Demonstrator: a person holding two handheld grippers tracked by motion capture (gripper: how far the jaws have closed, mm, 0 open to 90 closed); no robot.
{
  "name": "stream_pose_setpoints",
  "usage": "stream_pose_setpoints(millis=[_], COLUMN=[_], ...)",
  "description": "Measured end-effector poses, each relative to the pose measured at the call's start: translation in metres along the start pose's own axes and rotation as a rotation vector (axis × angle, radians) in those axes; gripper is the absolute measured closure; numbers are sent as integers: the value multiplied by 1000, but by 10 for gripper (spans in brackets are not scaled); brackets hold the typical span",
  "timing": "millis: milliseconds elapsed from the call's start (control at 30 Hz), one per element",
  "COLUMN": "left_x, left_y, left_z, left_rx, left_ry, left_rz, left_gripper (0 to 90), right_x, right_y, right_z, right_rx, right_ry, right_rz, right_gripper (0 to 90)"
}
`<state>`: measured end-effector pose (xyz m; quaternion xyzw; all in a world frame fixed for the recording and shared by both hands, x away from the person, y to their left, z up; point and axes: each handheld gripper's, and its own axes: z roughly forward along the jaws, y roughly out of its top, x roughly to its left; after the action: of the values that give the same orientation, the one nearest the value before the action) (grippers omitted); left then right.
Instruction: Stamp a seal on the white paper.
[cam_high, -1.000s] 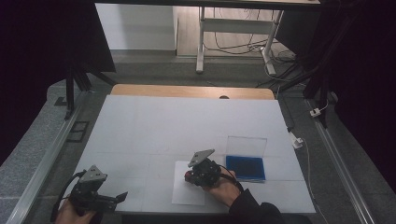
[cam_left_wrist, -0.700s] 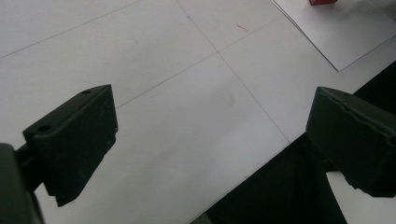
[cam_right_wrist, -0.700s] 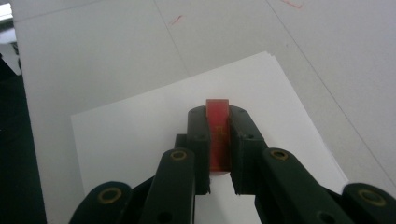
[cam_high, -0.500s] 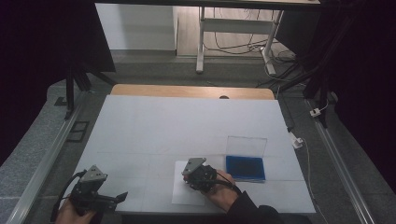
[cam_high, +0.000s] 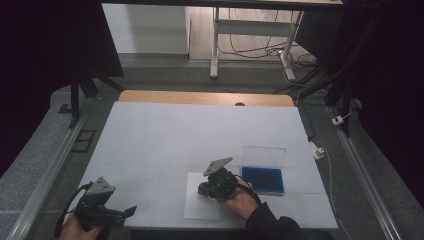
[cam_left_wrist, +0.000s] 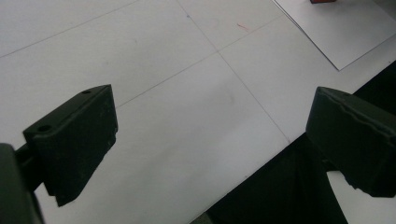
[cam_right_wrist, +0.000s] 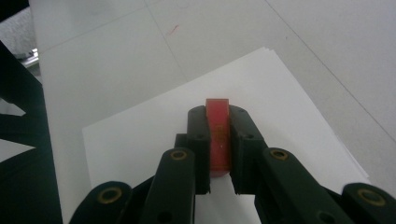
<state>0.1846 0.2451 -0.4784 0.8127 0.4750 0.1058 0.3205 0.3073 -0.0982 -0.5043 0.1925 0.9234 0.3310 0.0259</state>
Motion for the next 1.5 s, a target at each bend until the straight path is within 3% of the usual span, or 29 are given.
stream_pose_setpoints(millis=[133,300,467,767,1133,1500], left_x=[0,0,0,0,0,0], left_y=[0,0,0,0,0,0], left_z=[0,0,0,0,0,0], left_rx=[-1,1,-1,-1,-1,-3], left_ry=[1,0,-1,-1,-1,-1], left_rz=[0,1,1,0,0,0], left_gripper=[27,27,27,27,27,27], right_x=[7,16,11,4,8,6], right_y=[1,2,0,-2,2,3], right_z=[1,1,1,-1,-10,-21], right_rx=[12,19,-5,-43,-69,-91], right_ry=[-41,-86,-64,0,-19,-8], right_rz=[-64,-100,-80,0,-33,-30], right_gripper=[806,805,802,796,797,797])
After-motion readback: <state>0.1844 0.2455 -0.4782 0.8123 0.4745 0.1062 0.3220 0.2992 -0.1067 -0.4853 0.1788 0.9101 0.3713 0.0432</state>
